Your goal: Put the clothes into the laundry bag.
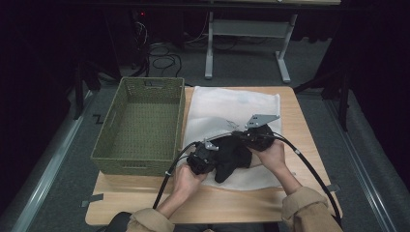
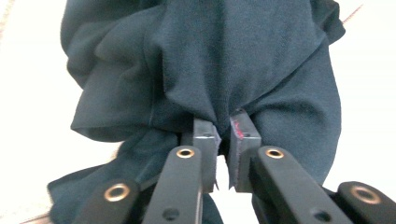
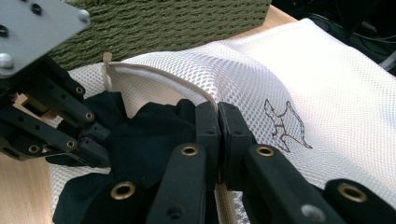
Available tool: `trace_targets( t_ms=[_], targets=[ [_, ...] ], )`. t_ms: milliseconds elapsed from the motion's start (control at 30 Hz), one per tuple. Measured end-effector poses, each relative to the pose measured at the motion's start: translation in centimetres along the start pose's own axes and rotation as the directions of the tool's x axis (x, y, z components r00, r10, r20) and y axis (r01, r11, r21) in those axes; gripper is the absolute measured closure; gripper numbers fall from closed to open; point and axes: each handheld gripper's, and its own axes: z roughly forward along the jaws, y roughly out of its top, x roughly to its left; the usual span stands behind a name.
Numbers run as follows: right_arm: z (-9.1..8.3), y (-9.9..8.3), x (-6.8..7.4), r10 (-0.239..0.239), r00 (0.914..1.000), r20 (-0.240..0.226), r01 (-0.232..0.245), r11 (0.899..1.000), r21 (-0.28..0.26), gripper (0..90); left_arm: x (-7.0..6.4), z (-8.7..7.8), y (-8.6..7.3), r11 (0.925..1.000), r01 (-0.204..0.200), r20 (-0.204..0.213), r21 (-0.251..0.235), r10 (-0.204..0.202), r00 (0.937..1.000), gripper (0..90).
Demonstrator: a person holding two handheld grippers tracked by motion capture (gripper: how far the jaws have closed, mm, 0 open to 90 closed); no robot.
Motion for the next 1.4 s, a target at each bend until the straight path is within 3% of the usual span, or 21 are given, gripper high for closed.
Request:
trace_targets(
  t_ms=[233,533,1033,1200,1300,1400],
  targets=[
    [0.0,0.0,0.0,0.003,1.0000,-0.002,-0.003,1.000,0.000,88.8,-0.4,-0.3,0.6,0.9992,-0.002,0.037,-0.040,0.003,0.9993,86.7],
    [-0.2,0.1,0.0,-0.003,1.0000,-0.006,0.003,1.000,0.005,88.9,-0.8,0.0,2.8,0.9947,0.029,0.071,-0.099,-0.022,0.9972,87.0],
    [-0.6,0.2,0.1,-0.009,0.9999,-0.011,0.009,1.000,0.001,88.9,0.2,1.9,5.0,0.9844,0.095,0.003,-0.148,-0.096,0.9954,86.3],
    [-0.4,0.1,0.0,-0.006,0.9999,-0.015,0.006,1.000,0.001,88.9,-0.2,2.3,4.9,0.9917,0.041,-0.018,-0.122,-0.044,0.9989,83.1],
    [-0.4,0.1,0.0,-0.007,0.9999,-0.012,0.007,1.000,0.001,88.9,-0.2,2.1,4.8,0.9937,0.025,-0.015,-0.110,-0.026,0.9995,71.8],
    [-0.3,0.0,0.0,-0.005,0.9999,-0.012,0.005,1.000,-0.003,88.9,-0.6,1.4,4.7,0.9939,-0.021,-0.044,-0.108,0.016,0.9989,61.4]
  ],
)
